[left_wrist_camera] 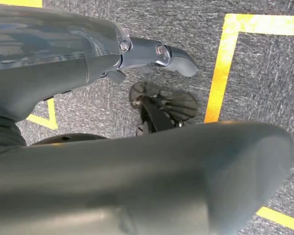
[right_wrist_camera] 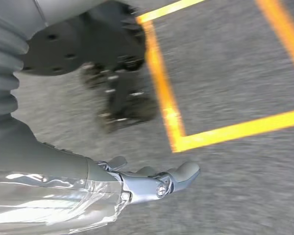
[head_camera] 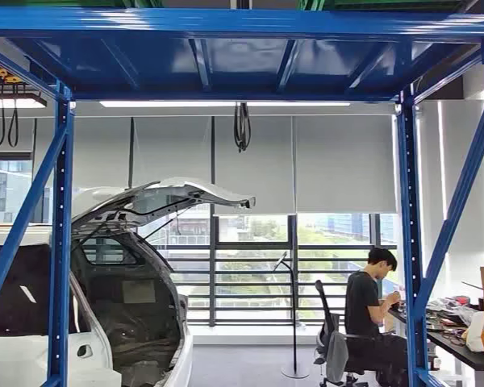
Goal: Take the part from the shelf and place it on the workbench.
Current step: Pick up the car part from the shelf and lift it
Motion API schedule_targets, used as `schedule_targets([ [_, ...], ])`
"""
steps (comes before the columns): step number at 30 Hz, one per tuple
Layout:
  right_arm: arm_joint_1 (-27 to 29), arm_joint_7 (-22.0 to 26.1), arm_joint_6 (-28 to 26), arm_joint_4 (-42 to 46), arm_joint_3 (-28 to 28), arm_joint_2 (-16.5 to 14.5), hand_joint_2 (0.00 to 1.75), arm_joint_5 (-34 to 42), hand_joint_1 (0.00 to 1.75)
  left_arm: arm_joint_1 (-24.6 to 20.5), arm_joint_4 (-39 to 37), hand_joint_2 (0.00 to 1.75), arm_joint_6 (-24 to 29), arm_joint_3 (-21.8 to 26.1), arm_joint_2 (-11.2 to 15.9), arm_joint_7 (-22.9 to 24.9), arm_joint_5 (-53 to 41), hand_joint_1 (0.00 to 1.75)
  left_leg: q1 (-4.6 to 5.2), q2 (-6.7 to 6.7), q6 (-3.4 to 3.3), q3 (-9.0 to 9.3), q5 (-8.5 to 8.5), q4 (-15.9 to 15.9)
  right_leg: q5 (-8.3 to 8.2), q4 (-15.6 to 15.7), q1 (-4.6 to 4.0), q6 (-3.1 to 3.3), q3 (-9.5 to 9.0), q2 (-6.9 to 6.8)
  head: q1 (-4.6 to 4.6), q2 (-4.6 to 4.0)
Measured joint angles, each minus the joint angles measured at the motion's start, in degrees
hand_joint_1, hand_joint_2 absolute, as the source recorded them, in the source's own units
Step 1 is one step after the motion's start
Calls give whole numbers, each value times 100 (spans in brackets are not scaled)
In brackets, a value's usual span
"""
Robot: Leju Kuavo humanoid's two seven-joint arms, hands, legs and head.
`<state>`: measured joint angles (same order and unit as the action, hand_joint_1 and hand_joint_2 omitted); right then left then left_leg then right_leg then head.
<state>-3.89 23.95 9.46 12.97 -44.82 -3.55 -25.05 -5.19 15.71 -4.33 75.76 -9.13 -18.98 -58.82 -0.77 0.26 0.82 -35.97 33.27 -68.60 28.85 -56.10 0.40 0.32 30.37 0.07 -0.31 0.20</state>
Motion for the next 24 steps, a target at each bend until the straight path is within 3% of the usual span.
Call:
schedule_targets([
  [4,-108,81,72,40,-124,25,0,7,0,-33,-1,0,-10,23,12,-44,2,0,6,-1,-58,460,-402,1022,41,-40,-31,-77,-9,9,2,1],
  [8,-196,120,87,71,-242,59,0,1,0,-43,-2,0,-39,54,16,-90,2,0,13,-2,-186,482,-415,1121,104,-102,-20,-183,18,8,1,0],
  [10,-214,149,96,81,-284,75,0,0,0,-54,-5,0,-41,57,16,-98,2,0,-9,-6,-241,485,-437,1144,378,-506,-7,-239,182,7,1,0],
  [12,-221,242,120,89,-320,83,0,4,0,-53,-11,0,-41,59,13,-90,2,0,-4,-8,-258,480,-436,1143,752,-1299,3,-278,540,6,2,0],
  [13,-224,326,148,98,-339,87,0,8,0,-49,-15,0,-37,60,12,-77,3,0,-2,-8,-261,481,-434,1142,849,-1618,6,-289,692,6,2,0],
  [14,-233,436,195,114,-358,90,0,14,0,-46,-17,0,-31,62,12,-63,7,0,-1,-7,-263,485,-431,1142,836,-1747,6,-293,760,5,2,0],
  [15,-252,580,265,141,-374,93,0,20,0,-45,-19,0,-21,64,12,-51,10,0,0,-5,-264,492,-428,1142,702,-1621,7,-291,711,5,2,0],
  [18,-401,1064,519,288,-395,104,0,34,0,-50,-22,0,-3,66,12,-33,19,0,9,-2,-237,514,-412,1137,110,-442,-3,-246,197,10,2,0],
  [20,-532,1288,625,406,-391,107,0,34,0,-59,-23,0,-1,67,13,-21,28,0,23,-4,-192,494,-412,1132,13,-80,-23,-199,56,19,1,1],
  [22,-635,1450,735,577,-363,93,87,53,0,-57,-23,0,1,69,14,-7,45,0,26,-2,-137,484,-425,1145,10,-66,-31,-146,69,23,1,1],
  [24,-726,1537,875,817,-287,56,175,137,0,-53,-23,0,2,72,14,1,57,0,26,-1,-86,452,-336,1058,-18,-39,-7,-70,69,13,1,1],
])
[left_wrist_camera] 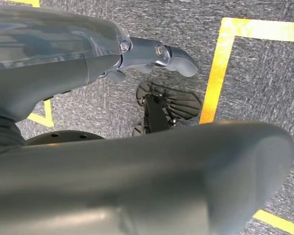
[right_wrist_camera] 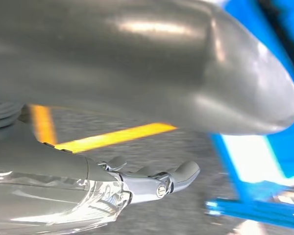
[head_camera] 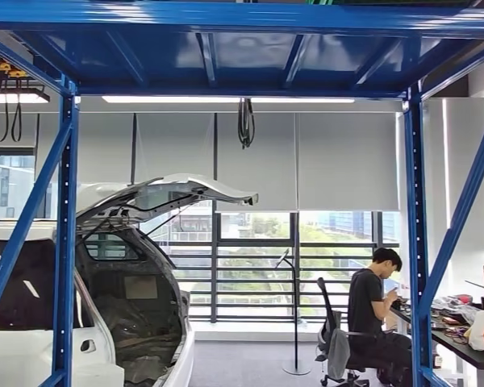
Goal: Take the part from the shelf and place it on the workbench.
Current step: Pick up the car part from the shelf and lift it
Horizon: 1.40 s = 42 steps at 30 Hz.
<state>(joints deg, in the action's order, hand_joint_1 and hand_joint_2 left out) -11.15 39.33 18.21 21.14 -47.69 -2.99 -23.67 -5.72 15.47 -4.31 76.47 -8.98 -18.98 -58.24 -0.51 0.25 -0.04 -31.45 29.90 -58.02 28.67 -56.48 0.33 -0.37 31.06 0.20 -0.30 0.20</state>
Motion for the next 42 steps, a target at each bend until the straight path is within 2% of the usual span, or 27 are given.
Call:
schedule_targets([
  [1,-44,10,66,134,55,-26,175,70,0,-3,0,0,1,1,0,1,3,0,-2,0,20,-82,133,-196,-15,16,14,35,0,-5,-1,0],
  [2,-79,0,119,275,120,-58,175,153,0,-5,0,0,1,1,0,1,7,0,-6,0,37,-229,324,-531,-22,20,18,59,2,-10,-1,0],
  [4,-114,-54,160,545,269,-123,175,318,0,-1,0,0,0,4,0,1,15,0,-14,0,61,-599,670,-1344,-20,16,10,77,5,-13,-1,-1],
  [5,-116,-77,161,667,349,-156,175,385,0,5,0,0,1,6,0,1,20,0,-14,-1,68,-720,720,-1589,-18,14,6,80,3,-14,-1,-1],
  [6,-114,-91,156,774,423,-185,175,439,0,10,0,0,1,8,0,1,24,0,-14,-1,66,-733,643,-1593,-15,11,4,81,-3,-11,-1,-1],
  [7,-112,-96,155,879,500,-219,175,486,0,12,0,0,1,9,0,1,28,0,-15,-1,58,-637,460,-1355,-9,10,3,79,-14,-8,-1,-1],
  [9,-108,-106,156,1069,638,-270,175,569,0,5,-1,0,1,10,0,-1,36,0,-10,-2,24,-282,23,-536,16,-2,-10,51,-35,1,0,-1],
  [10,-99,-116,150,1168,704,-289,175,607,0,-2,-1,0,1,13,-2,-2,44,0,-13,-2,22,-140,-101,-203,35,-23,-27,45,-30,4,2,-1],
  [11,-86,-128,138,1267,764,-302,175,639,0,-4,-3,0,2,15,-5,-3,52,0,-14,0,19,-65,-152,-11,48,-40,-43,42,-18,5,4,0],
  [12,-70,-139,126,1363,825,-315,175,668,0,1,-4,0,3,17,-9,-2,61,0,-13,3,23,-50,-140,49,52,-53,-58,42,-2,6,5,1],
  [16,83,-195,174,1934,1097,-409,0,878,0,26,-7,0,13,35,-11,1,104,0,16,14,-13,-62,-137,60,33,-33,-38,32,3,3,6,-1],
  [18,193,-330,215,2342,1246,-476,0,1000,0,22,-7,0,13,55,-11,-2,132,0,28,14,-35,-62,-131,59,29,-21,-28,21,0,3,6,-1],
  [23,567,-476,349,3715,1727,-648,0,1273,0,18,-7,0,13,104,-11,-15,193,0,49,13,-55,-63,-128,55,28,-8,-6,-55,-2,4,6,-1],
  [25,685,-516,393,4188,1899,-678,0,1389,0,20,-7,0,13,122,-11,-15,204,0,50,13,-56,-64,-129,54,27,-8,-4,-59,-1,4,6,-1],
  [29,721,-548,398,4355,1960,-686,0,1428,0,21,-7,0,13,126,-11,-15,209,0,50,13,-56,-63,-129,54,27,-8,-5,-59,-1,4,6,-1],
  [31,779,-577,364,4764,2104,-690,0,1450,0,22,-7,0,13,133,-11,-13,223,0,48,13,-56,-63,-129,54,27,-8,-5,-59,1,4,6,-1],
  [35,762,-852,-264,7224,3128,-461,0,948,0,24,-7,0,11,158,-11,20,233,0,35,10,-56,-61,-135,55,27,-19,-15,-58,5,6,6,-1],
  [38,509,-1039,-559,7800,3531,-238,0,656,0,23,-7,0,3,158,-11,49,213,0,34,9,-55,-60,-137,55,27,-23,-19,-58,4,6,6,-1],
  [42,73,-1288,-825,8121,4010,68,0,371,0,22,-7,0,-42,156,-11,113,172,0,34,9,-56,-60,-138,55,26,-23,-19,-58,4,7,6,-1],
])
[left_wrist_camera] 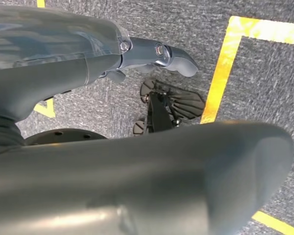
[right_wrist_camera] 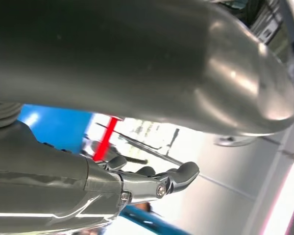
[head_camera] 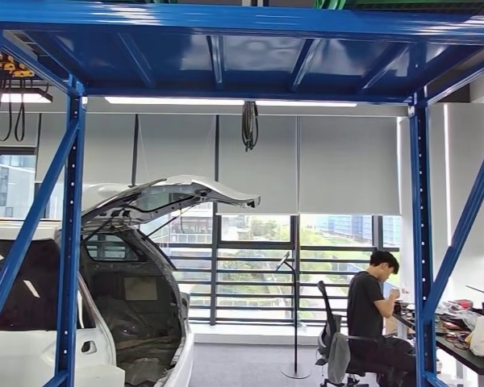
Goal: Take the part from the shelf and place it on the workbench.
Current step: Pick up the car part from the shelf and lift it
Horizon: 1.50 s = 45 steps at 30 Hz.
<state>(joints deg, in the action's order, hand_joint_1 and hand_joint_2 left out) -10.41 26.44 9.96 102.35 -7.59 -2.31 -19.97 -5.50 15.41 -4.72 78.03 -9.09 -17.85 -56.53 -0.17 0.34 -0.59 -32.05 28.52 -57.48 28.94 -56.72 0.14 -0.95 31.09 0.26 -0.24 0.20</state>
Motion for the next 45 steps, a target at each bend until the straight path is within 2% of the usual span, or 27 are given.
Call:
schedule_targets([
  [6,-499,-129,14,123,683,312,0,-79,0,-1,-2,0,-15,-2,0,26,-44,0,0,1,0,0,0,-1,0,0,-1,0,1,-1,0,0],
  [14,-546,-164,-68,199,1170,457,0,-81,0,1,-4,0,-13,-2,0,39,-48,0,-2,1,0,-2,0,0,1,0,-2,0,3,-1,0,0],
  [38,-281,-166,-198,297,1301,594,0,-7,0,7,-4,0,0,-2,0,67,-56,0,4,1,-2,-2,1,-6,-2,3,2,-3,3,-3,0,0],
  [45,-250,-166,-205,298,1305,594,0,3,0,7,-4,0,-1,-2,2,72,-56,0,30,2,-33,-9,19,-28,-6,8,32,-32,3,-5,0,0],
])
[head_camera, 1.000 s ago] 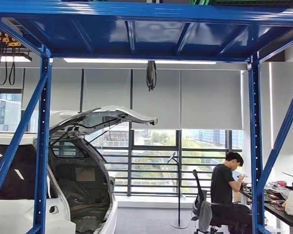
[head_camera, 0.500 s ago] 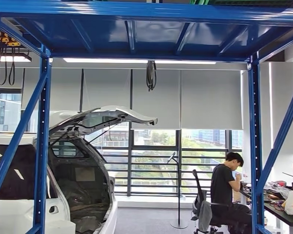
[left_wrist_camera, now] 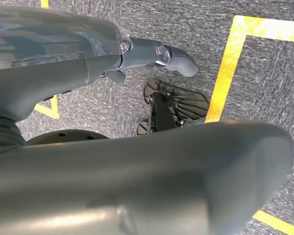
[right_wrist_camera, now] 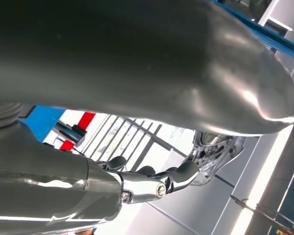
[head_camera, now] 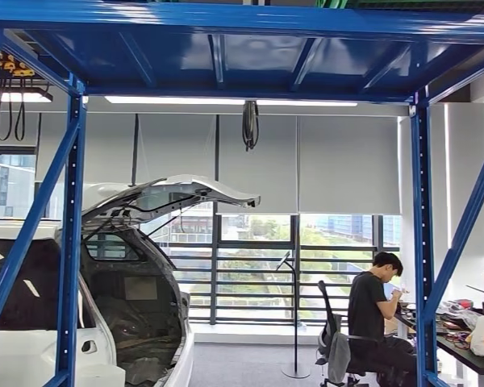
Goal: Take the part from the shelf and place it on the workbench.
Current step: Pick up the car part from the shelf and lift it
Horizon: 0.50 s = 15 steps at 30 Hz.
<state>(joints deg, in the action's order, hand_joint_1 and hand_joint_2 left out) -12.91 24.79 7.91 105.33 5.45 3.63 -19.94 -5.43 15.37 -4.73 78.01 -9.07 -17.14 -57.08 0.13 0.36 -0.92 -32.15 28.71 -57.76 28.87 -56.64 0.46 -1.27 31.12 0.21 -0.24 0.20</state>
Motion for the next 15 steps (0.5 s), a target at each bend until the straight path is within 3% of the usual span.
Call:
schedule_targets([
  [4,5,1,-2,27,1,6,0,11,0,-1,0,0,0,0,2,2,-1,0,-5,-1,-80,15,-7,44,-34,-51,16,-79,0,1,1,0],
  [6,5,2,-8,47,4,25,0,20,0,-3,-1,0,-1,0,2,4,-1,0,-41,-4,-130,63,-28,91,87,-266,18,-118,76,0,0,0],
  [9,24,2,-15,57,5,53,0,31,0,3,-1,0,-1,0,2,5,-1,0,-68,-6,-143,82,-35,104,600,-1276,44,-175,567,-2,0,0],
  [10,38,2,-15,58,5,60,0,33,0,8,-2,0,-2,0,2,6,-1,0,-75,-6,-135,85,-29,103,698,-1559,57,-194,725,-3,0,0],
  [11,48,2,-15,60,6,67,0,34,0,13,-2,0,-2,0,2,7,-1,0,-85,-4,-122,93,-20,102,679,-1643,68,-210,793,-4,0,0],
  [12,54,2,-15,64,6,73,0,36,0,17,-2,0,-3,-1,2,7,-1,0,-99,-1,-102,112,-6,101,541,-1497,79,-226,753,-6,0,0],
  [14,56,4,-15,81,6,86,0,43,0,20,-2,0,-5,-2,3,7,-1,0,-135,8,-35,179,40,100,88,-734,94,-243,445,-7,-1,0],
  [15,53,5,-15,88,5,90,0,46,0,17,-2,0,-5,-2,3,7,-1,0,-147,11,5,202,64,94,-19,-378,84,-229,311,-14,-1,0],
])
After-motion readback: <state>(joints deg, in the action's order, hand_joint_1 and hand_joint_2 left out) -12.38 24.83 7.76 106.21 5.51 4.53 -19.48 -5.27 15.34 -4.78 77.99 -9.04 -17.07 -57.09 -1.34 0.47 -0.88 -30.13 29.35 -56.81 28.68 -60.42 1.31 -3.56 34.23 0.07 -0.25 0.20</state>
